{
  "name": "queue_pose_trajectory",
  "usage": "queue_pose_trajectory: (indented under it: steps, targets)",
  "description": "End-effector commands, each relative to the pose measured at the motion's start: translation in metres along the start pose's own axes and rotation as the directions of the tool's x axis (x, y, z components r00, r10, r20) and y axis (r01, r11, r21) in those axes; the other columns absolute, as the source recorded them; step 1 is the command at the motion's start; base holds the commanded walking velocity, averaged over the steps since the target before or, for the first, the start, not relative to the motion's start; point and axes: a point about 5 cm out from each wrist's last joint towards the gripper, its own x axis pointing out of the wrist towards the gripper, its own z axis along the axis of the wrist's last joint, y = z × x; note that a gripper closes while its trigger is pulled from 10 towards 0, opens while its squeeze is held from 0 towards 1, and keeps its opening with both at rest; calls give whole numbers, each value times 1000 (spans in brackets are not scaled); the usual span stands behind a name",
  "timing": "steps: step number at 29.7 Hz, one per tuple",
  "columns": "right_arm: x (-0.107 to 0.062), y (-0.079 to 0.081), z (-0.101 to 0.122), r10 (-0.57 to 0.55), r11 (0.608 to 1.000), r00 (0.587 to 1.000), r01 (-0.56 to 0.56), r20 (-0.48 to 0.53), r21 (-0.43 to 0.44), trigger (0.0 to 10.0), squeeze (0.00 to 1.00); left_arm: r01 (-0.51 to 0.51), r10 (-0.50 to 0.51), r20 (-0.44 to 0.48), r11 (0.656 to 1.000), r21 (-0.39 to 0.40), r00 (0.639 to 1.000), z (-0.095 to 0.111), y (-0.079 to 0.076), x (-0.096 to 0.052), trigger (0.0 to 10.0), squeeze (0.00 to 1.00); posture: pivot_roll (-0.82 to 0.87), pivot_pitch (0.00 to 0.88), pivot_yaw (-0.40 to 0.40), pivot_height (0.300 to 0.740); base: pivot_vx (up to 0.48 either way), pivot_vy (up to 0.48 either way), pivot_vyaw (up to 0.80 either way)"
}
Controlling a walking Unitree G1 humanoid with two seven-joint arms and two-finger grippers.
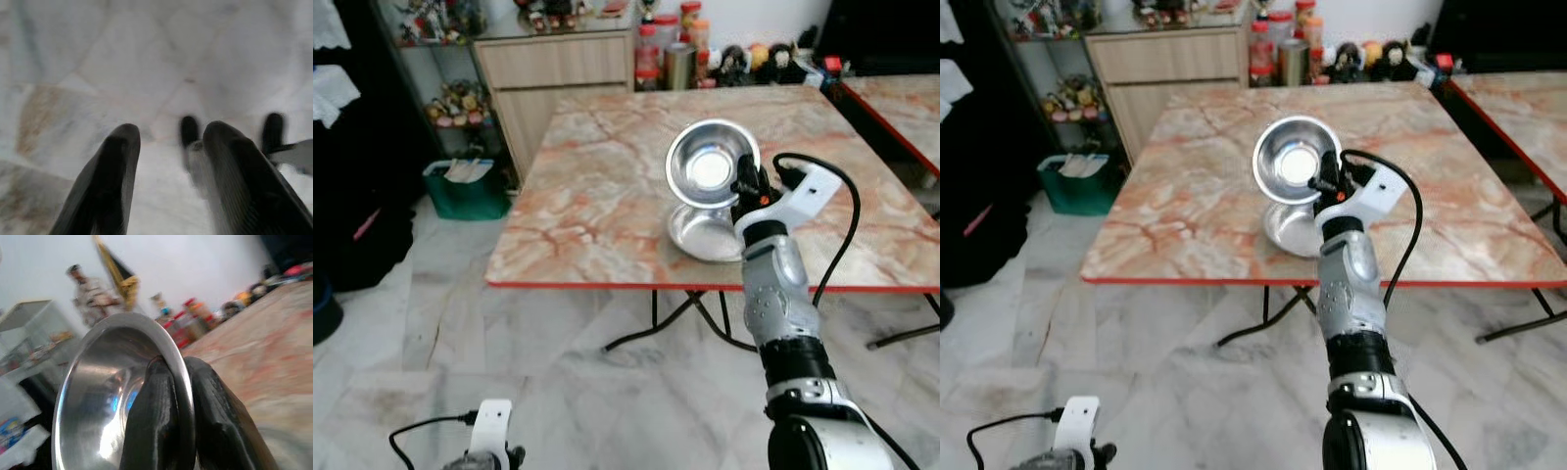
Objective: Setting the table
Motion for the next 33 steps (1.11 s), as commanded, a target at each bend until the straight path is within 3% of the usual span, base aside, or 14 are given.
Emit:
queue_pose_trajectory:
  steps: [1,23,33]
  targets:
    - [5,14,5,40,999,999,-40,25,6,10000,0,-19,19,-6,1000,19,1000,0,9,-1,10000,0,44,0,45,740,337,0,0]
    - [4,13,2,40,999,999,-40,9,-19,10000,0,-19,19,-3,1000,14,1000,2,9,-1,10000,0,46,0,43,740,340,0,0]
    - [-6,5,-7,18,999,999,-20,-41,-31,10000,0,-26,26,-2,1000,9,1000,2,9,-1,10000,0,47,0,40,740,266,0,0]
